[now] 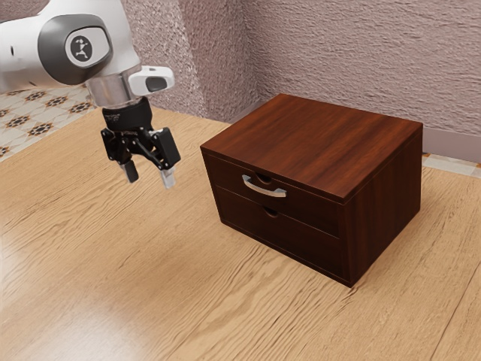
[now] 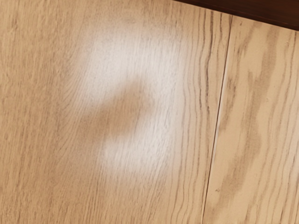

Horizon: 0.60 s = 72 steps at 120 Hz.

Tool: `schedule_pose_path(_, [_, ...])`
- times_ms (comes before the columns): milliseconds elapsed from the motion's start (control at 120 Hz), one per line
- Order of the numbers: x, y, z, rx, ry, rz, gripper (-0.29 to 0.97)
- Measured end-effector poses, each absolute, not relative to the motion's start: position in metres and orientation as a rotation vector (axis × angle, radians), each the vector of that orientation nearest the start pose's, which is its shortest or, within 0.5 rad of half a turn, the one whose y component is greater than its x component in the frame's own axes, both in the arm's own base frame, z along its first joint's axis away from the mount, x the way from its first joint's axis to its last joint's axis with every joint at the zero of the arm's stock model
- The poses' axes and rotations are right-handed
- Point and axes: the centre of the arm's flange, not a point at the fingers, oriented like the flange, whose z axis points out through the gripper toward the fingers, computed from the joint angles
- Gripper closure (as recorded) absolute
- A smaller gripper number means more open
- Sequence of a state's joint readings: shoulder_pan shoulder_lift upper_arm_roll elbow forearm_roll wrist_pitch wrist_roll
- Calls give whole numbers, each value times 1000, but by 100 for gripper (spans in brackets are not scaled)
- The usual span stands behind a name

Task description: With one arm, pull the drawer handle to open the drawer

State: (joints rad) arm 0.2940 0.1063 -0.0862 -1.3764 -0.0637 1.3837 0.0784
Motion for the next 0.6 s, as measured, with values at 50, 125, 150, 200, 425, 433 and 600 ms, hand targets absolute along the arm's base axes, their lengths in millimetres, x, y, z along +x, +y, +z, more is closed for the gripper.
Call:
schedule_pose_path(50, [556, 114, 640, -3221, -197, 142, 0])
schedule_pose_path(125, [555, 116, 640, -3225, -198, 142, 0])
schedule_pose_path(150, [555, 117, 639, -3225, -198, 143, 0])
schedule_pose_path(200, [555, 117, 639, -3227, -197, 144, 0])
schedule_pose_path(425, [513, 97, 768, -3191, 14, -294, 0])
schedule_pose_path(433, [512, 95, 771, -3189, 39, -311, 0])
schedule_pose_path(600, [557, 66, 742, -3151, 490, -346, 0])
